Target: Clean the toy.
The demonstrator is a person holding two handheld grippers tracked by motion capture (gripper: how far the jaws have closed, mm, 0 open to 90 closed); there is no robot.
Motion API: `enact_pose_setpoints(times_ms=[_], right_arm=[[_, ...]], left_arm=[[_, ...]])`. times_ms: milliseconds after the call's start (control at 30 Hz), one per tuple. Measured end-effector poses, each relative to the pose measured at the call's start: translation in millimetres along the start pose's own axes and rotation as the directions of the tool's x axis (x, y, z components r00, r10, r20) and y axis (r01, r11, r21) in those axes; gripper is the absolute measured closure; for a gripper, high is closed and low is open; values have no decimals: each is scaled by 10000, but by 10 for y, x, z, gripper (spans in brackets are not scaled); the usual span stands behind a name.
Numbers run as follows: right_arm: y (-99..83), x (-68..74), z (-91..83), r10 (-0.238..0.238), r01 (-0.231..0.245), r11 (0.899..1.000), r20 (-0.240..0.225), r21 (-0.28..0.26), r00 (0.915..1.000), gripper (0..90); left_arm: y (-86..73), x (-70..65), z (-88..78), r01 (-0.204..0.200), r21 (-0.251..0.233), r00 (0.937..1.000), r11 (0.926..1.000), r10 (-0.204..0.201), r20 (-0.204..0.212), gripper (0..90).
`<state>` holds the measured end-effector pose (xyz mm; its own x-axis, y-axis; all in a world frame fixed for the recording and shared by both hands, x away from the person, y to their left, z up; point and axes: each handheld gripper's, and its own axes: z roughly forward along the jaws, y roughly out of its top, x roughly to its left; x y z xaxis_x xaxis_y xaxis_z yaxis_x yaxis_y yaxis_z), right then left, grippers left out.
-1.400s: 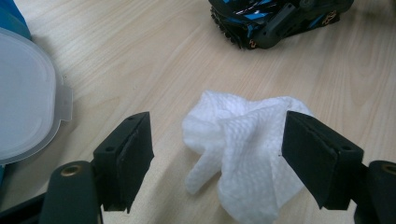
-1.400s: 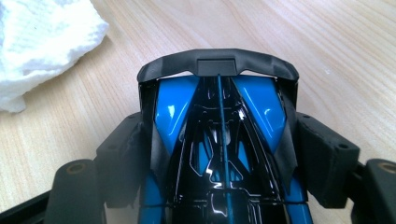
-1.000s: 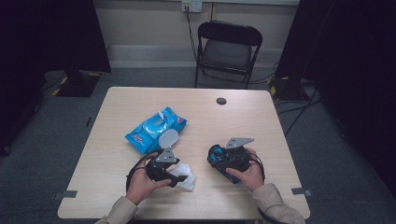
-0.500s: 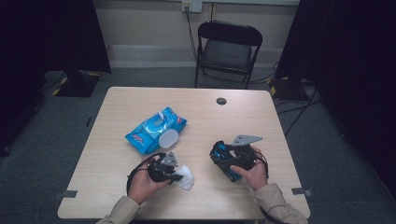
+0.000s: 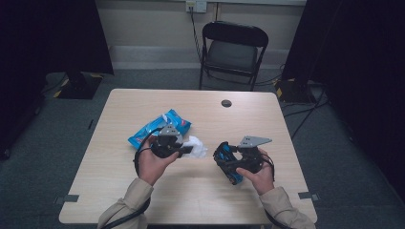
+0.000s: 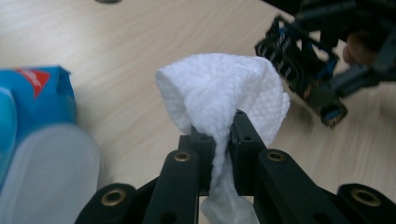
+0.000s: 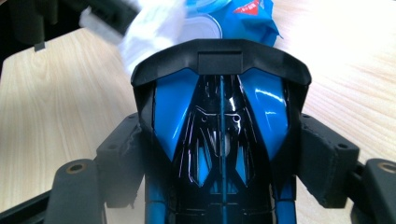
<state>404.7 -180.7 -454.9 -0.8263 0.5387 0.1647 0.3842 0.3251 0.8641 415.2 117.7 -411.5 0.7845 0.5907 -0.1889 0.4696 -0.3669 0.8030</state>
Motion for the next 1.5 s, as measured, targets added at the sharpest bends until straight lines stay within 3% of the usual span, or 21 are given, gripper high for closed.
enact_pose_setpoints(times_ms=[233,333,400,500,800,1100,1300,1500], right_arm=[[46,50,-29,-161,152,9995,-320,-281,9994,255],[69,75,-35,-222,204,9989,-443,-411,9988,255],[81,89,-32,-268,242,9987,-573,-459,9980,255],[88,113,-18,-347,323,9985,-557,-439,9978,255],[63,75,-11,-304,300,9994,-220,-179,9993,255],[52,51,3,-121,121,9998,-38,-167,9999,255],[60,0,-18,152,-149,9992,88,-377,9998,255],[83,18,3,52,-48,9993,116,-365,9999,255]], left_arm=[[298,-46,198,127,-57,9995,9999,-125,279,825],[339,-93,321,-73,128,9972,9999,63,744,825],[347,-133,384,15,163,9929,9999,-35,1189,825],[339,-179,446,-182,232,9896,9996,147,1429,826],[319,-234,374,-864,60,9829,9962,842,1635,829],[247,-279,251,-1103,26,9765,9939,1079,1865,830],[221,-338,221,-1272,170,9671,9917,1202,2243,830],[168,-351,200,-1171,196,9632,9929,1087,2460,830]])
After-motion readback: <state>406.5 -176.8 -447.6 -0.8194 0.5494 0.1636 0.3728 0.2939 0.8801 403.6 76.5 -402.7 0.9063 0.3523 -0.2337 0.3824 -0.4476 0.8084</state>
